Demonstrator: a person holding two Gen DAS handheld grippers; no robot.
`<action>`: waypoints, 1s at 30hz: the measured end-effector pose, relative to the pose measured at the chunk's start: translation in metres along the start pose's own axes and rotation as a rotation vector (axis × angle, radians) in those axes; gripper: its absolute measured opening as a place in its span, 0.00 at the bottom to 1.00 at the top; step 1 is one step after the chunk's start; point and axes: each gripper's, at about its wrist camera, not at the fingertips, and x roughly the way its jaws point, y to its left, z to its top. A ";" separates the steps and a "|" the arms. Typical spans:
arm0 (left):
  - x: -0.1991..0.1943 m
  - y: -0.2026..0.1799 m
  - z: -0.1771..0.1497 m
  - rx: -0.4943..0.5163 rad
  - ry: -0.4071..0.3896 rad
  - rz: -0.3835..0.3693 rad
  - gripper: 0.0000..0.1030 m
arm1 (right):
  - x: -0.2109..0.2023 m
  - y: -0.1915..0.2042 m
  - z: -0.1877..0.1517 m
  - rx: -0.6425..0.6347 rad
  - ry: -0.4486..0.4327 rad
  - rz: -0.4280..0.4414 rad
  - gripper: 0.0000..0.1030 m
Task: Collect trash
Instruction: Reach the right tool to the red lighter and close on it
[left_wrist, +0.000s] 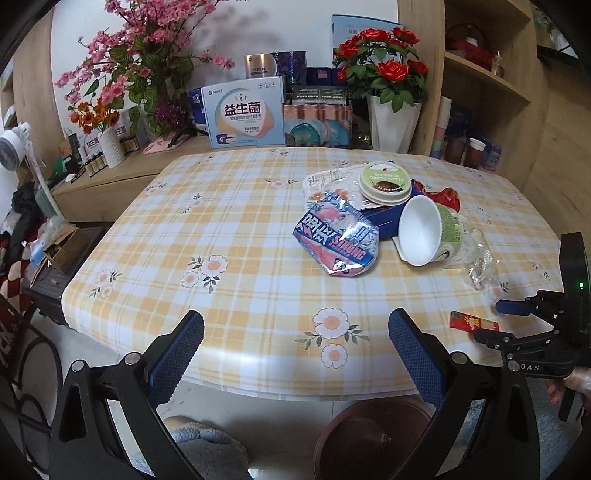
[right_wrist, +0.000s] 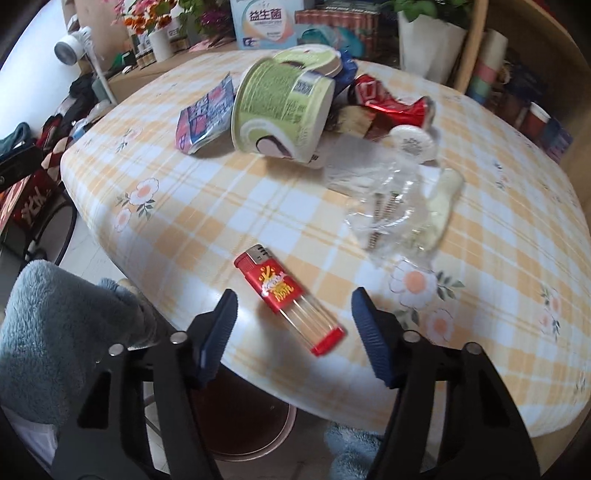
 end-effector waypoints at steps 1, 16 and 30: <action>0.003 0.001 0.000 -0.003 0.005 -0.004 0.95 | 0.002 0.000 0.000 -0.006 0.006 0.003 0.59; 0.023 -0.017 0.003 0.027 0.020 -0.043 0.95 | 0.014 -0.006 0.002 0.005 0.018 0.040 0.27; 0.036 -0.054 0.025 0.034 0.032 -0.204 0.63 | -0.038 -0.033 0.002 0.165 -0.183 0.102 0.26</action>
